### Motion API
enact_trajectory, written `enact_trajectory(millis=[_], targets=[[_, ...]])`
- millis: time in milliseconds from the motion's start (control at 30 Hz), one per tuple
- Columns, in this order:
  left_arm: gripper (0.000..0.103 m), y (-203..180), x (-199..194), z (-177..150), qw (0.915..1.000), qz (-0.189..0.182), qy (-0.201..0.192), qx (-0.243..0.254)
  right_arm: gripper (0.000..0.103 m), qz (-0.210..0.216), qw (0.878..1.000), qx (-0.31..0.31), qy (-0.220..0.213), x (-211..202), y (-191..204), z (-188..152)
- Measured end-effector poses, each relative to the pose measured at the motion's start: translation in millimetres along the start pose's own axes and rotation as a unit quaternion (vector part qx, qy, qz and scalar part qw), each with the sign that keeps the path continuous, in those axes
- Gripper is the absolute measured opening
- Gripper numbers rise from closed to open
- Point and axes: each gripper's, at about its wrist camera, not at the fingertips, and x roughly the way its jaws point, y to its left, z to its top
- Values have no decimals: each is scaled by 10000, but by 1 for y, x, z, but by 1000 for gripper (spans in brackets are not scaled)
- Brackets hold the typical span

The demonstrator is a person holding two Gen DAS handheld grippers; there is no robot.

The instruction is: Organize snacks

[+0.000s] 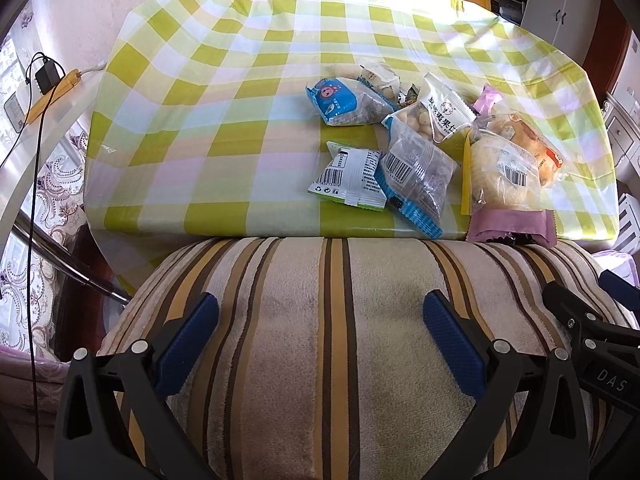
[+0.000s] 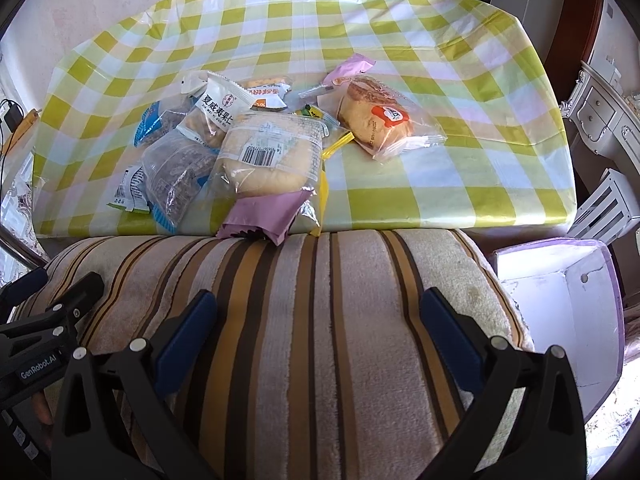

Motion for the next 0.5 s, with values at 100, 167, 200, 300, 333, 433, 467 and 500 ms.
enact_trajectory(millis=[100, 167, 200, 300, 333, 433, 467, 500], targets=[[99, 0, 1, 2, 10000, 20, 10, -18, 102, 30, 10000, 29, -29, 1, -1, -1], [99, 0, 0, 2, 10000, 29, 9, -16, 102, 15, 10000, 16, -28, 1, -1, -2], [99, -1, 0, 3, 10000, 15, 16, -23, 102, 8, 10000, 9, -26, 0, -1, -2], [99, 0, 0, 2, 10000, -4, -9, 6, 102, 4, 10000, 10, 2, 0, 0, 0], [99, 1, 1, 3, 10000, -51, -14, -47, 102, 1, 10000, 5, 48, 1, 0, 1], [99, -1, 2, 3, 10000, -55, -39, -36, 102, 1, 10000, 38, 66, 1, -2, 1], [99, -2, 2, 3, 10000, -48, -49, -29, 102, 28, 10000, 56, 61, 0, -4, 0], [99, -1, 2, 2, 10000, -57, -53, -38, 102, 54, 9999, 73, 58, 0, -4, -1]])
